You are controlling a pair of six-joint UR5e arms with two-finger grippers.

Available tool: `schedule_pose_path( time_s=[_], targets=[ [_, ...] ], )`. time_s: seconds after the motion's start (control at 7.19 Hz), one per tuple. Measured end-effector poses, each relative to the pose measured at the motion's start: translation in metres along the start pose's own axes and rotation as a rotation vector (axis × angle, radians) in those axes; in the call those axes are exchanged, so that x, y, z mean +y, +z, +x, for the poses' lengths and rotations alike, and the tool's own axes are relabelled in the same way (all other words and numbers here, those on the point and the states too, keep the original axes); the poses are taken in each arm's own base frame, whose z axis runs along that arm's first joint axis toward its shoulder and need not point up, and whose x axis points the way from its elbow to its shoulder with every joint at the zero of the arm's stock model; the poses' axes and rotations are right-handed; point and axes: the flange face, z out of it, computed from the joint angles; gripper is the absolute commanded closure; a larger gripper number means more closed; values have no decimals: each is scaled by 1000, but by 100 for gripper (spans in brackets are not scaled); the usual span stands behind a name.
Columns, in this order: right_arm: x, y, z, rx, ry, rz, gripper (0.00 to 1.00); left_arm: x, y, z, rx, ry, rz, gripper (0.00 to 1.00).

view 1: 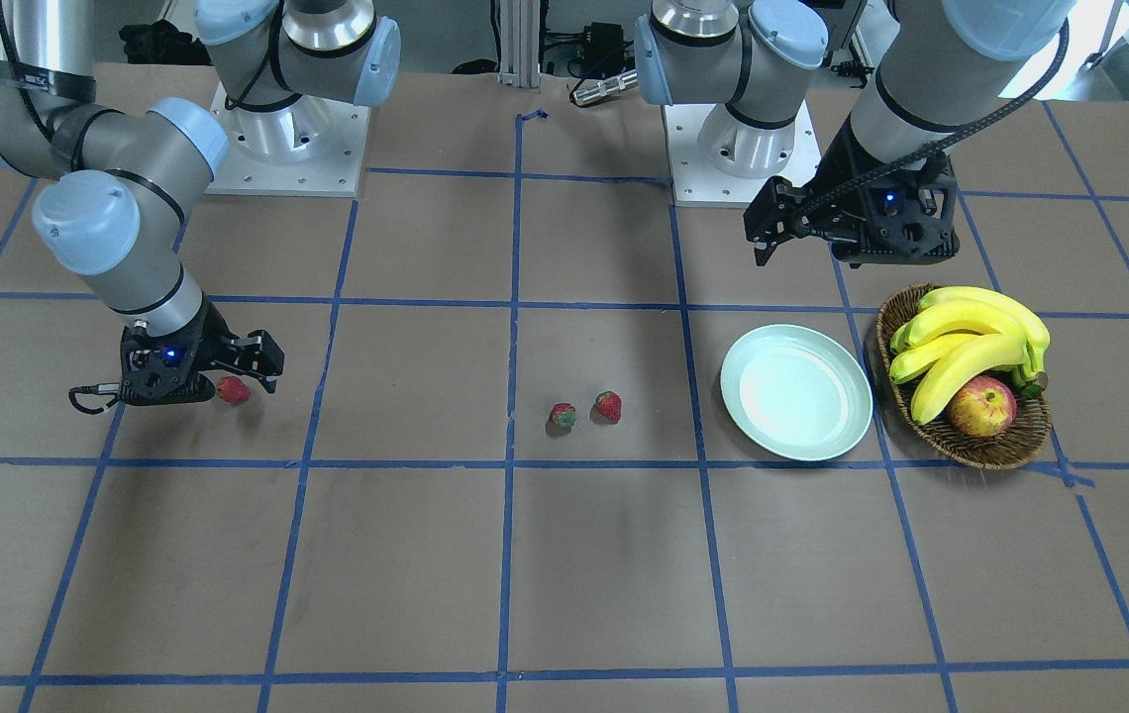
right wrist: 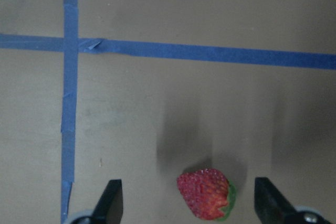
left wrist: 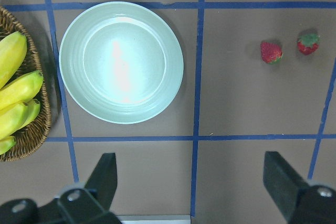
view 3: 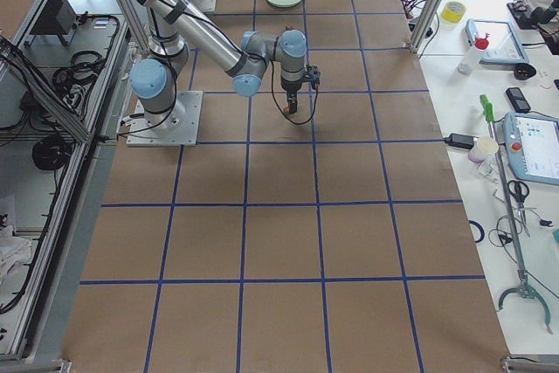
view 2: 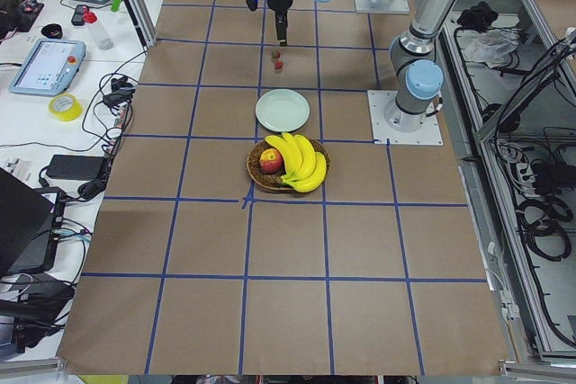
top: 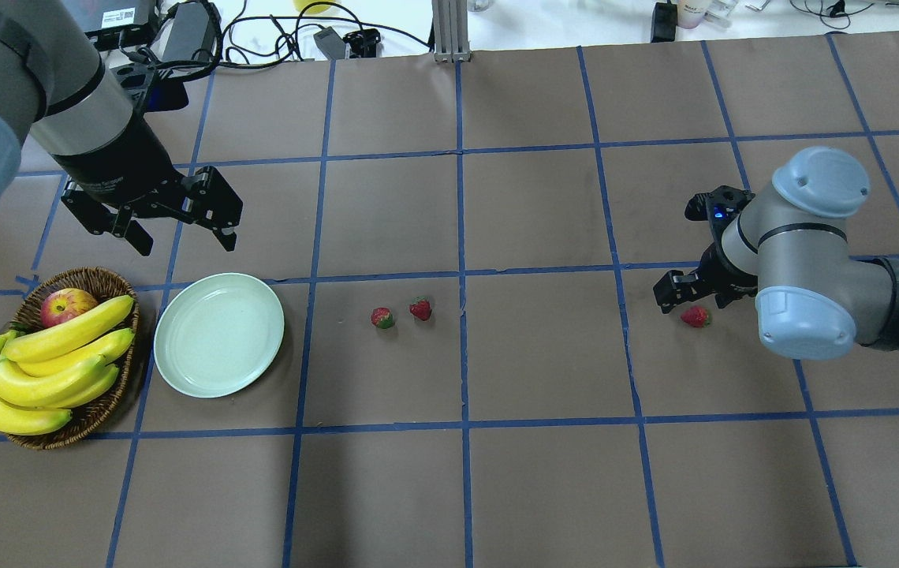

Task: Collect all strawberries into plate
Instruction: 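Reach the right gripper to the farthest strawberry and grasp it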

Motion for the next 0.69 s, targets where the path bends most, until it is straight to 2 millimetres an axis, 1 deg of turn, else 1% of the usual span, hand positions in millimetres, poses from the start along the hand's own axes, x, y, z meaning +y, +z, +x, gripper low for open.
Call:
schedule_pose_path(
  time_s=[0.14,0.28,0.42,0.56,0.69],
  targets=[
    [2,6,3,18,2,-22,11,0,0,0,0,-1,-1,0],
    [4,13,5,26,3,-42,23,-1,1,0,0,-1,-1,0],
    [4,18,5,24,11,-57,42,-1,1,0,0,0,-1,0],
    [5,22,5,16,29,-63,73,-1,1,0,0,0,-1,0],
    [5,23,4,12,44,-66,92,-1,1,0,-1,0,-1,0]
  ],
)
